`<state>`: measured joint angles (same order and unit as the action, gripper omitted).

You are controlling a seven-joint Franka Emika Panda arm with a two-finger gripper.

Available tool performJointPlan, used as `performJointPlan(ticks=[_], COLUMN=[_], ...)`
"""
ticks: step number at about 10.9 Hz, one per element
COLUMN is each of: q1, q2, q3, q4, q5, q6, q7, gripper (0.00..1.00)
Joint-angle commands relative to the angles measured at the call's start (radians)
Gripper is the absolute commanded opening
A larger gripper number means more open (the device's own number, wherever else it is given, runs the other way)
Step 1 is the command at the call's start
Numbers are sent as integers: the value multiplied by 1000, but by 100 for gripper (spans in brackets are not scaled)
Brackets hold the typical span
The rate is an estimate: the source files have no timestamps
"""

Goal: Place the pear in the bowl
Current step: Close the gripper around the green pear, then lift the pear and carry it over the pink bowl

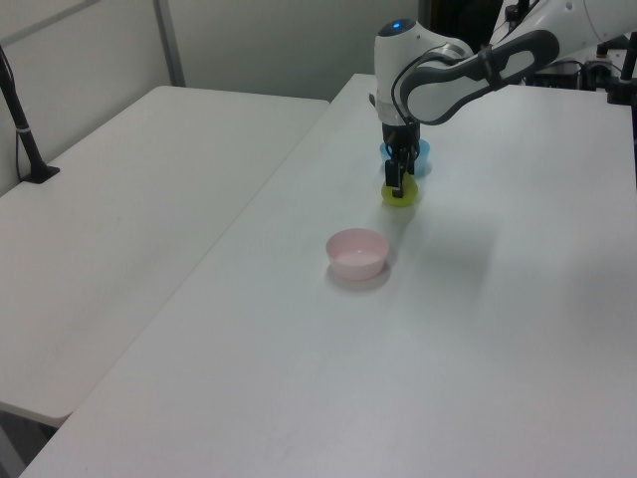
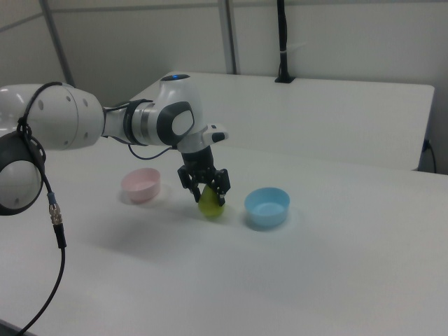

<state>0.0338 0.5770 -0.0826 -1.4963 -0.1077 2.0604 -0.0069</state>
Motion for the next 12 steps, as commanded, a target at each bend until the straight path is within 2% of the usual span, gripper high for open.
performJointPlan(ticks=[1,4,8,10,12], q1=[11,12,26,78,162], q2=[-8,-63,-143,-141,-138], q3=[-6,3,4,4,4], q4=[-1,4,30,34,47], q5=[-6,0,85,86,85], q6=[15,3,-2,0,4], q7=[15,65,82,151,209], gripper=[31,25,25,25,25])
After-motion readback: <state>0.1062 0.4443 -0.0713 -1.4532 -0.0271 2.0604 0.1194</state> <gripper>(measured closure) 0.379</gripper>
